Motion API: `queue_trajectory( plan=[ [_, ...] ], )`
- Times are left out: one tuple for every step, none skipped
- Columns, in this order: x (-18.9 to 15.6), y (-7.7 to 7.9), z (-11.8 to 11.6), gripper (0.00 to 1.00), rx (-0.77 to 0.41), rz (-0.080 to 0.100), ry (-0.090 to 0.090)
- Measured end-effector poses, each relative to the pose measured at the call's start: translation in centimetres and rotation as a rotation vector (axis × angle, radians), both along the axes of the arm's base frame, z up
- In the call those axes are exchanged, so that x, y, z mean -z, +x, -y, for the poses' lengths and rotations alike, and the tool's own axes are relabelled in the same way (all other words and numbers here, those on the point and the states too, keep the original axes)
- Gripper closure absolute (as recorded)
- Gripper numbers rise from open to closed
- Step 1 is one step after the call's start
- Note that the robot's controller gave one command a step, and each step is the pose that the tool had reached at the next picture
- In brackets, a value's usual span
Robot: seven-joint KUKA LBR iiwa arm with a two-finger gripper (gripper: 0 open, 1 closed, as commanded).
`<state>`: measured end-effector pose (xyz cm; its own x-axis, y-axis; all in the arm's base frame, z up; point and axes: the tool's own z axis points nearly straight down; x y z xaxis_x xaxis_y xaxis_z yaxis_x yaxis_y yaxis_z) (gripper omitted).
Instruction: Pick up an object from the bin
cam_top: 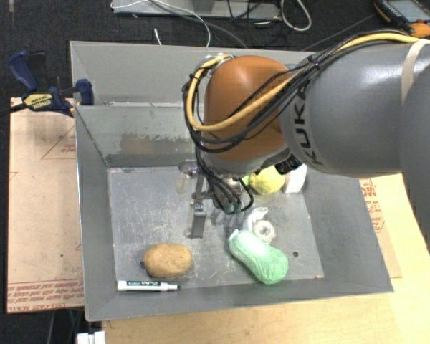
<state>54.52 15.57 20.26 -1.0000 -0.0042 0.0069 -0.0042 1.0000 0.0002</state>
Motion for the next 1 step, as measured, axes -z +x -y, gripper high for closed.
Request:
queue_trajectory(
  plan=[
    [-0.48,0.15,0.10,0.00,0.003,0.007,0.001]
  ],
)
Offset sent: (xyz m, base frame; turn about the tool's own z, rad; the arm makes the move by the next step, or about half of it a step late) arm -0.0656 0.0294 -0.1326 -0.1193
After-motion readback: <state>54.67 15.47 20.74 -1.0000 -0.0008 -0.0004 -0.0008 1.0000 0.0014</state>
